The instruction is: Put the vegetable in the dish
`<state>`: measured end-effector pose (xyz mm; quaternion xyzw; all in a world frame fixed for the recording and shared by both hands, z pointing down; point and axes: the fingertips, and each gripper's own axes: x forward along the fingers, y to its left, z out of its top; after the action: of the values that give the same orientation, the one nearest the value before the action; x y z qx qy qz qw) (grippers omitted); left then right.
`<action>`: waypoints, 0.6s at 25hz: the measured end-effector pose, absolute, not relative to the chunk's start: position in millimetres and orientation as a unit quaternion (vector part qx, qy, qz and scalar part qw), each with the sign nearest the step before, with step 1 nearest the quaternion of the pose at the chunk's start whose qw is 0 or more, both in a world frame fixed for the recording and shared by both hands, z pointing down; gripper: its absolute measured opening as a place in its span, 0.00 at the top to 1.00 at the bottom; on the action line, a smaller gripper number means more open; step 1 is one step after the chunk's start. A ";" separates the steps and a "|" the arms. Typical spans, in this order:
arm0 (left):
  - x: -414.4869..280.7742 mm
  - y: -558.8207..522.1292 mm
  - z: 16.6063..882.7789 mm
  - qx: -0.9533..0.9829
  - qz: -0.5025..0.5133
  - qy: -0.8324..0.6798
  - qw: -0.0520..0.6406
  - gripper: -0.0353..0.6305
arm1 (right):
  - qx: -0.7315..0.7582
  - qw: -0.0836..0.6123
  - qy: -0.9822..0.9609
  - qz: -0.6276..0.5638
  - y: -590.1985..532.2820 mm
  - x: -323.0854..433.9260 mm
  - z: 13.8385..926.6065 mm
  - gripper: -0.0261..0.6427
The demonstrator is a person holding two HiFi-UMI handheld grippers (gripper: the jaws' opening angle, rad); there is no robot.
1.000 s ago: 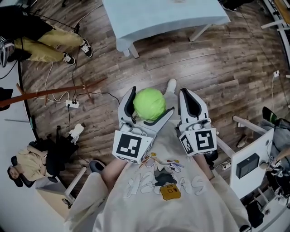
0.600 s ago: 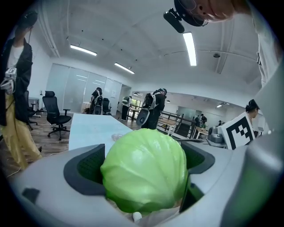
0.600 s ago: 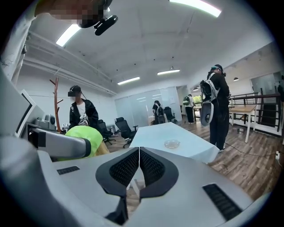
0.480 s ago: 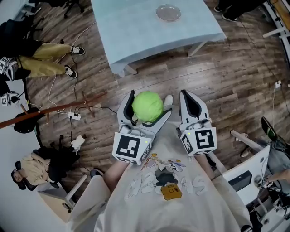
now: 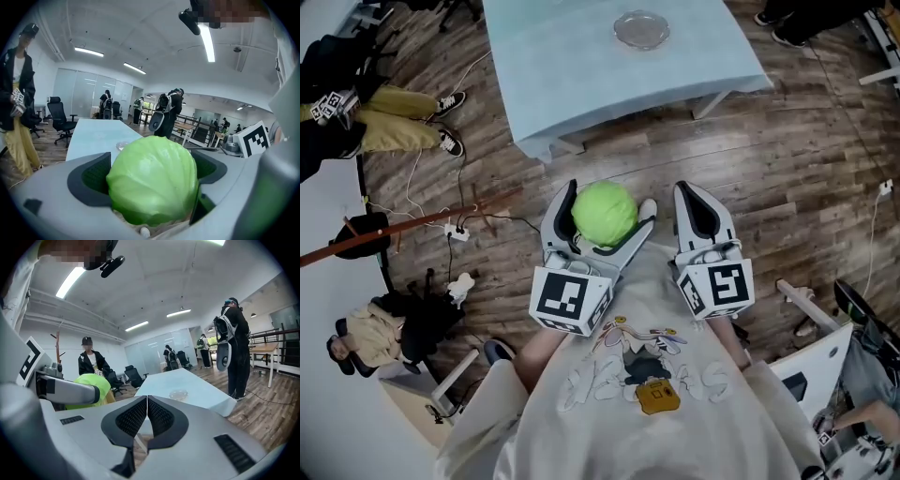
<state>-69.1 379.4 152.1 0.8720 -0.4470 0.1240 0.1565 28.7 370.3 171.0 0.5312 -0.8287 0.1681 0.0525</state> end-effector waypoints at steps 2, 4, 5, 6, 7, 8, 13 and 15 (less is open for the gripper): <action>-63.5 374.0 155.8 0.867 0.130 -0.454 0.159 0.14 | 0.525 0.048 -0.831 0.175 364.1 35.2 176.2 0.93; -63.3 372.5 154.1 0.864 0.131 -0.459 0.160 0.14 | 0.522 0.047 -0.833 0.178 361.4 35.4 176.6 0.93; -64.3 372.9 151.7 0.864 0.131 -0.460 0.160 0.14 | 0.521 0.048 -0.834 0.178 361.3 33.7 174.8 0.93; -65.3 374.0 149.3 0.864 0.131 -0.459 0.161 0.14 | 0.520 0.049 -0.834 0.177 361.9 31.9 172.7 0.93; -66.3 375.7 147.5 0.864 0.131 -0.459 0.160 0.14 | 0.519 0.049 -0.835 0.177 363.2 30.6 171.2 0.93; -66.8 377.6 146.5 0.864 0.131 -0.459 0.159 0.14 | 0.519 0.049 -0.834 0.178 364.9 30.1 170.8 0.93; -63.6 368.1 150.2 0.865 0.130 -0.458 0.157 0.14 | 0.524 0.051 -0.831 0.181 357.3 36.7 176.4 0.93; -63.4 358.6 150.7 0.866 0.127 -0.457 0.159 0.14 | 0.528 0.053 -0.829 0.179 348.9 37.0 175.6 0.93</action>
<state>-63.4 358.6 150.7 0.8661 -0.4566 0.1275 0.1586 37.0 348.9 175.6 0.5277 -0.8286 0.1793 0.0525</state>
